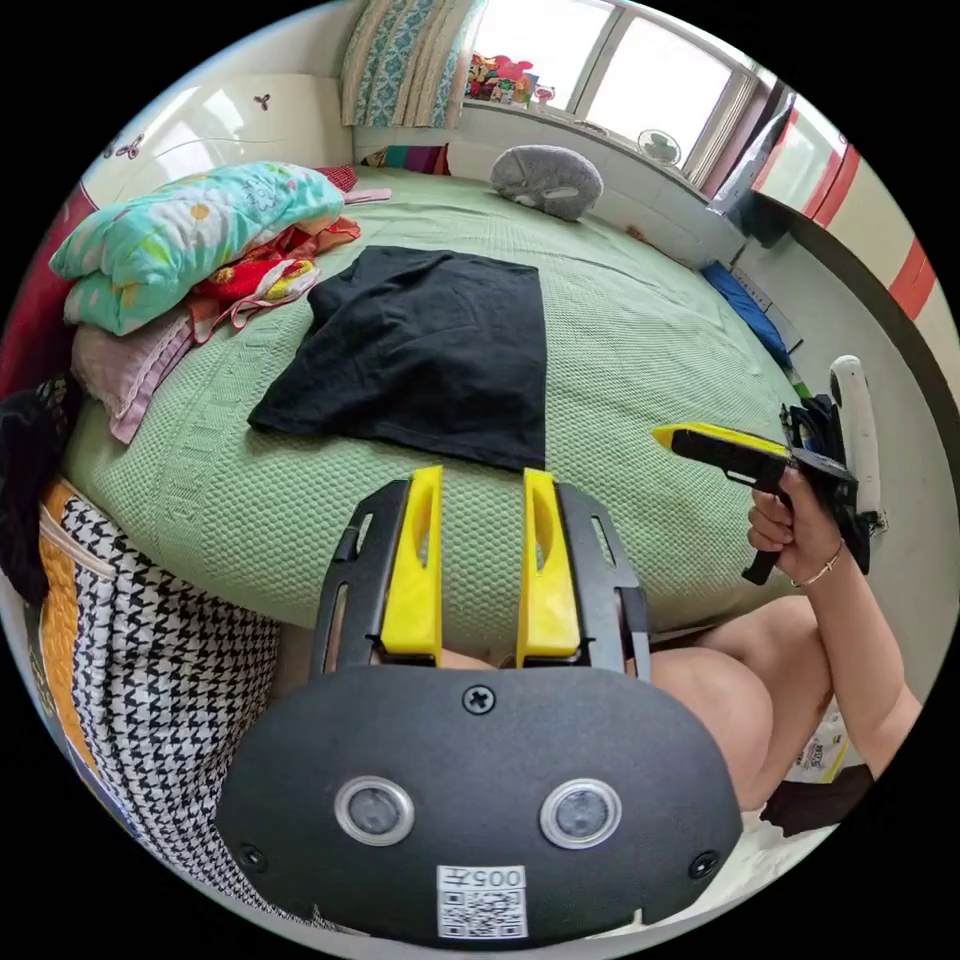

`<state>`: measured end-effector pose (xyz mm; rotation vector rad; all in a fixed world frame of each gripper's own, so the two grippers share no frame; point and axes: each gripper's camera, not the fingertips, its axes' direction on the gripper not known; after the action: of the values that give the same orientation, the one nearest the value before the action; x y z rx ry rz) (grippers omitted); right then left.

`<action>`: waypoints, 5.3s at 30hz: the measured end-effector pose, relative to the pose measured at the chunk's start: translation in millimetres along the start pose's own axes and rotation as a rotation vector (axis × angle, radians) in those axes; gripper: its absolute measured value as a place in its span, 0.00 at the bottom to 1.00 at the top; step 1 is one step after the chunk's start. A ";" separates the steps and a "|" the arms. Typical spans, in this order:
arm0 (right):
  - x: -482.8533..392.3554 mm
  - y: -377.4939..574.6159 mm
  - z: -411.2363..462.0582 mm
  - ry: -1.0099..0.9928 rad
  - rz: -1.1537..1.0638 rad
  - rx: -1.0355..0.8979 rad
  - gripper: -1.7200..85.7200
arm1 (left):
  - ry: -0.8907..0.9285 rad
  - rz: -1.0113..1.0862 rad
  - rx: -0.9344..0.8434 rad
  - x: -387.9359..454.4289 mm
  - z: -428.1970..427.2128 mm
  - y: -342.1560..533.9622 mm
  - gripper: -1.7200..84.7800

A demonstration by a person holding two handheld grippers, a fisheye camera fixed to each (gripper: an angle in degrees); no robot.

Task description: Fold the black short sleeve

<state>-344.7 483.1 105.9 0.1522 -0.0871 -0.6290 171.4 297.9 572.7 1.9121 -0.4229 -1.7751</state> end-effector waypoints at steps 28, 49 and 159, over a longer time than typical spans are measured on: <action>-44.5 -48.4 82.8 0.083 -0.152 -0.069 0.16 | -0.126 0.015 -0.048 1.0 66.9 -39.9 0.10; -25.2 -76.3 96.6 0.038 -0.073 -0.042 0.16 | 0.095 0.120 -0.162 -2.1 34.1 7.9 0.05; 266.0 20.9 -97.9 0.151 0.186 0.073 0.12 | -0.011 0.227 -0.035 6.2 -7.4 -22.4 0.14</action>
<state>-105.9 353.7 22.2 0.2582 0.0221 -0.4279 177.0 314.3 555.4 1.7547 -0.5847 -1.6352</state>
